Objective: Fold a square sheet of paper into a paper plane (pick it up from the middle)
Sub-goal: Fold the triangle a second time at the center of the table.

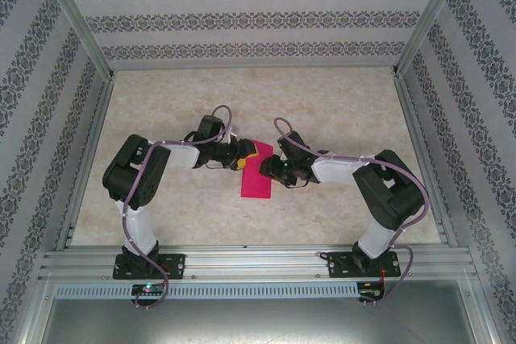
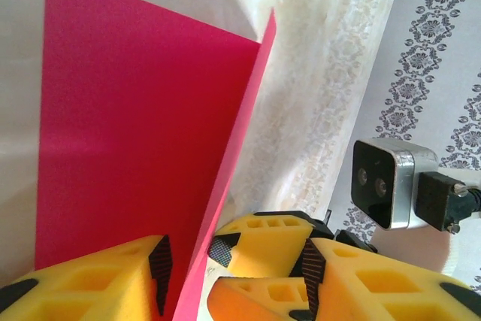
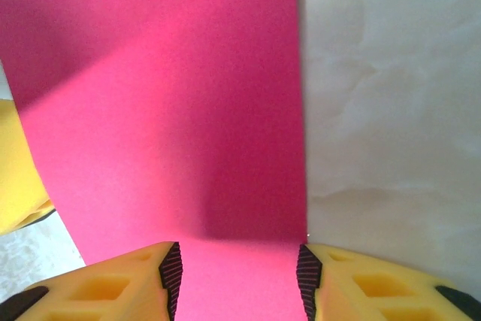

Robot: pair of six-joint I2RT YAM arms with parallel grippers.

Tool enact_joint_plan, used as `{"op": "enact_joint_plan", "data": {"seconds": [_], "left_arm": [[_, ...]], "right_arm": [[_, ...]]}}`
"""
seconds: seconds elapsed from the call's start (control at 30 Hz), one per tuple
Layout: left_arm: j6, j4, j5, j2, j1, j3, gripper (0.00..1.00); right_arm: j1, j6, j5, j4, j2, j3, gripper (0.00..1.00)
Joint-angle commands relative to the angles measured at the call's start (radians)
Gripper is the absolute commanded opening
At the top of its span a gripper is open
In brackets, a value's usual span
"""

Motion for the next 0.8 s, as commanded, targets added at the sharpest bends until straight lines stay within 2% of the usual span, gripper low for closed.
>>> {"op": "enact_joint_plan", "data": {"seconds": [0.0, 0.13, 0.47, 0.57, 0.77], "left_arm": [[0.017, -0.050, 0.013, -0.023, 0.007, -0.005, 0.51], [0.033, -0.079, 0.016, -0.057, 0.006, -0.029, 0.51], [0.057, -0.108, 0.040, -0.100, -0.011, -0.074, 0.47], [0.057, -0.106, 0.047, -0.106, -0.017, -0.082, 0.43], [0.046, -0.110, 0.033, -0.128, -0.020, -0.088, 0.34]], "right_arm": [[0.000, 0.000, 0.016, 0.059, -0.001, -0.048, 0.51], [0.005, -0.018, 0.026, 0.087, -0.080, -0.066, 0.55], [0.064, -0.102, 0.105, -0.008, -0.258, -0.096, 0.60], [0.123, -0.156, 0.167, -0.061, -0.285, -0.078, 0.62], [0.308, -0.295, 0.376, -0.223, -0.282, 0.010, 0.66]]}}
